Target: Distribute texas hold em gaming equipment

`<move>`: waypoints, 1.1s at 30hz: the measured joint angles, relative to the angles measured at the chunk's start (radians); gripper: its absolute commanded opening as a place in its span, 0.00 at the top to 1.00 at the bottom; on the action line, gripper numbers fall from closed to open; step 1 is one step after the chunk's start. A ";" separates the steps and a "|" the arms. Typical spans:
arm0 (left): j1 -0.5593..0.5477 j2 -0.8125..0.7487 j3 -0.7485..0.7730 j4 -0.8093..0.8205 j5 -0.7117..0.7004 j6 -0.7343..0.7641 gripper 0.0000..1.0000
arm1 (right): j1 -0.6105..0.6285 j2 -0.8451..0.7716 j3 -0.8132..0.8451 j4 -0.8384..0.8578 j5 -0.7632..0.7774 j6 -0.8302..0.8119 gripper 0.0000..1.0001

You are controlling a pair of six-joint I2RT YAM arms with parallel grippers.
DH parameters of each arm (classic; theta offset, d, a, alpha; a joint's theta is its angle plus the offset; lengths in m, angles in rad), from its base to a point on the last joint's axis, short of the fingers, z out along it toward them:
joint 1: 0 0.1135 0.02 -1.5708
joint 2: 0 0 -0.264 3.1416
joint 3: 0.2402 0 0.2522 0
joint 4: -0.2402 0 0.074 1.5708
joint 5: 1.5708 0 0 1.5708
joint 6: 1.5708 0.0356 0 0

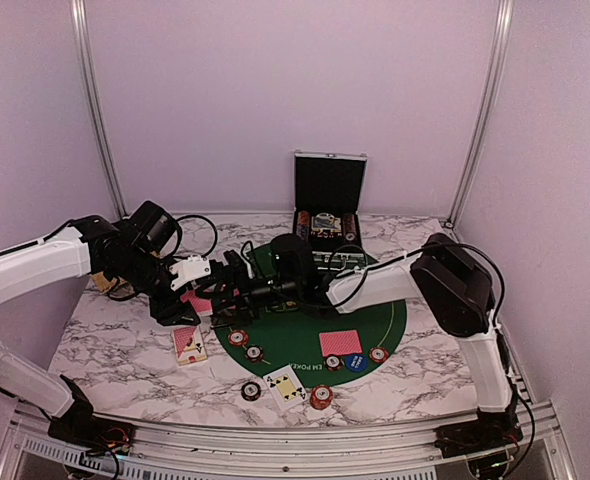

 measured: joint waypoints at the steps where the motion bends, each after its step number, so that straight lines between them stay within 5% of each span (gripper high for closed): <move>1: -0.001 0.000 0.000 0.000 0.000 -0.001 1.00 | 0.001 0.006 0.010 0.001 -0.001 0.002 0.12; 19: -0.005 0.000 0.006 0.000 0.000 -0.003 1.00 | 0.016 0.124 0.137 0.001 -0.011 0.036 0.13; 33: -0.010 0.000 0.006 -0.008 -0.001 -0.003 1.00 | -0.002 0.087 0.063 0.069 -0.019 0.051 0.37</move>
